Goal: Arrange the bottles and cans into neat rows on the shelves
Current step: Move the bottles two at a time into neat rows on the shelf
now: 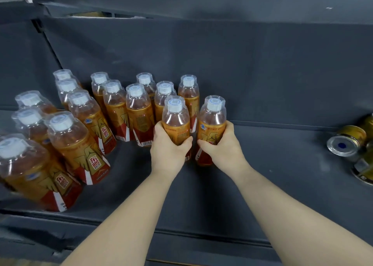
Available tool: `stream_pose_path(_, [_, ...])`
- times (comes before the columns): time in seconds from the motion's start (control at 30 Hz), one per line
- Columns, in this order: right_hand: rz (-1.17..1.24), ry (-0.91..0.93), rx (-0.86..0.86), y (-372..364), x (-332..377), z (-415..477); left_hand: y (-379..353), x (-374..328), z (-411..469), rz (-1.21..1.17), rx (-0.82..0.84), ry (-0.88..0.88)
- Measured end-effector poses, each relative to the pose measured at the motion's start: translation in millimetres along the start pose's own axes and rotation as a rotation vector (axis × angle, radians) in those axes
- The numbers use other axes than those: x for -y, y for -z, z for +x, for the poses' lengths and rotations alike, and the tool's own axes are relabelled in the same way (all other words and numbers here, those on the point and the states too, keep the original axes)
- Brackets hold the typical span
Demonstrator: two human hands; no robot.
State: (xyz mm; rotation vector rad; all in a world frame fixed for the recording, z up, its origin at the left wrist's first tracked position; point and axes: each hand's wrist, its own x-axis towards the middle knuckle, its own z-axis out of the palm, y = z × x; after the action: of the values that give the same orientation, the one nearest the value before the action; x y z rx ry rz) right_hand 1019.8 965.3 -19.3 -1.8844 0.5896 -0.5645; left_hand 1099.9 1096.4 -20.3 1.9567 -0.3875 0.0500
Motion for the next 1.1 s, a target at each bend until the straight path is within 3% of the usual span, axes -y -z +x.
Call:
stream_pose_path(0.2, [-0.026, -0.053, -0.223, 40.1, -3.9, -27.3, -15.1, -26.1, -12.3, -0.044, 0.147, -0.119])
stream_pose_path(0.5, [-0.114, -0.159, -0.544, 135.5, -22.4, -101.6, -91.4, -85.5, -74.3, -0.072, 0.511, -0.262])
stream_pose_path(0.77, [-0.143, -0.274, -0.825, 234.8, -39.4, -195.5, -157.3, -146.0, -168.7, -0.09, 0.78, -0.363])
stream_pose_path(1.1, [-0.191, -0.42, -1.05, 349.3, -74.7, -327.9, -225.7, -209.0, -320.5, -0.191, 1.03, -0.471])
